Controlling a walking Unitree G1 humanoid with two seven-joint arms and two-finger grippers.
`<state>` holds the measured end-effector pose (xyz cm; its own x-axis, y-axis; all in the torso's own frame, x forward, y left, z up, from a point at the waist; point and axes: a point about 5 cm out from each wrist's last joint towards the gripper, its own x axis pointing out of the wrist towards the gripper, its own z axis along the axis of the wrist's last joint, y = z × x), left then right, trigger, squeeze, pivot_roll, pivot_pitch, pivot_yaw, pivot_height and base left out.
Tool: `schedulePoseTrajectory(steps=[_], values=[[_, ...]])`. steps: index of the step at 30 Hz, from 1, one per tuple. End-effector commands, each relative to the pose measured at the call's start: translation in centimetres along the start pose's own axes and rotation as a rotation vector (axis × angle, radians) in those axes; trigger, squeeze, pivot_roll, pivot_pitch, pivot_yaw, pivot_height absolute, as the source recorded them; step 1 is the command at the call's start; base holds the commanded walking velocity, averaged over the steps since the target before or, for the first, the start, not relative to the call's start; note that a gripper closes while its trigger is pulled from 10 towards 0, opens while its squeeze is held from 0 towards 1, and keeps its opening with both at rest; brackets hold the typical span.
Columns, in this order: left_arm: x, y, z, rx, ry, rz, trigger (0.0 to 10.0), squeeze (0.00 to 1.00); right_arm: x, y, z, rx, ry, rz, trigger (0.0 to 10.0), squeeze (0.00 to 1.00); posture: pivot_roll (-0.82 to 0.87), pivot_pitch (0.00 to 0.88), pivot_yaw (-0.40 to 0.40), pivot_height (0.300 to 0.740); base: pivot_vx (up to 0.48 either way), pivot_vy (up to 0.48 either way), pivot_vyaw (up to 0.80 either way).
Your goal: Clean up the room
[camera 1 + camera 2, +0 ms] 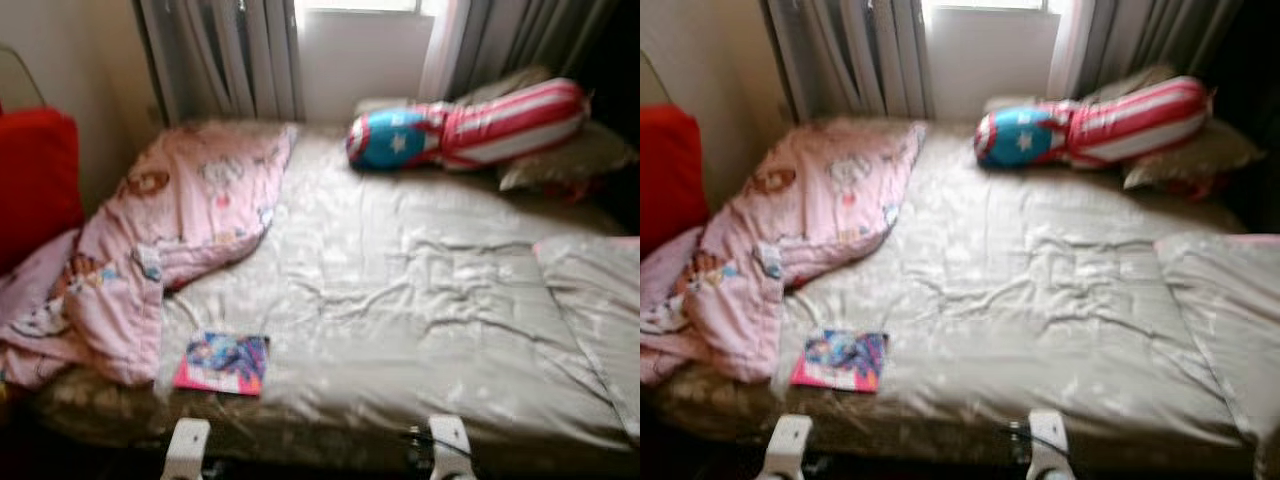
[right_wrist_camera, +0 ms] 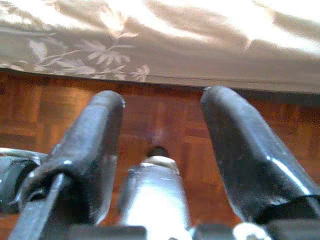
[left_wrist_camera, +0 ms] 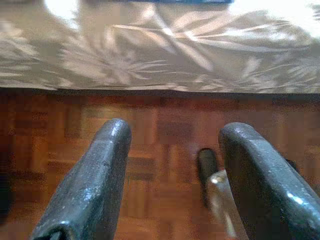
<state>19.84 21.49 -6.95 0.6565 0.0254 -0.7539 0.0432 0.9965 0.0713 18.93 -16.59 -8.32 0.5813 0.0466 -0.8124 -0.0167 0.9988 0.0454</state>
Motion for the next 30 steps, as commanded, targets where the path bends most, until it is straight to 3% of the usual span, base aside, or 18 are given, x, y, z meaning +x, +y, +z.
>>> schedulePoseTrajectory(steps=[1,30], values=[[0.12,-0.88,-0.07,0.017,0.011,-0.025,10.0,0.0,-0.2,-0.96,-0.56,-0.002,0.022,-0.026,10.0,0.0,-0.02,0.0,0.001,0.74,0.0,0.476,0.0],[0.09,-0.91,-0.23,0.022,0.018,-0.031,10.0,0.0,-0.22,-0.99,-0.68,-0.008,0.024,-0.027,10.0,0.0,-0.04,0.0,0.013,0.74,0.0,0.476,0.0]])
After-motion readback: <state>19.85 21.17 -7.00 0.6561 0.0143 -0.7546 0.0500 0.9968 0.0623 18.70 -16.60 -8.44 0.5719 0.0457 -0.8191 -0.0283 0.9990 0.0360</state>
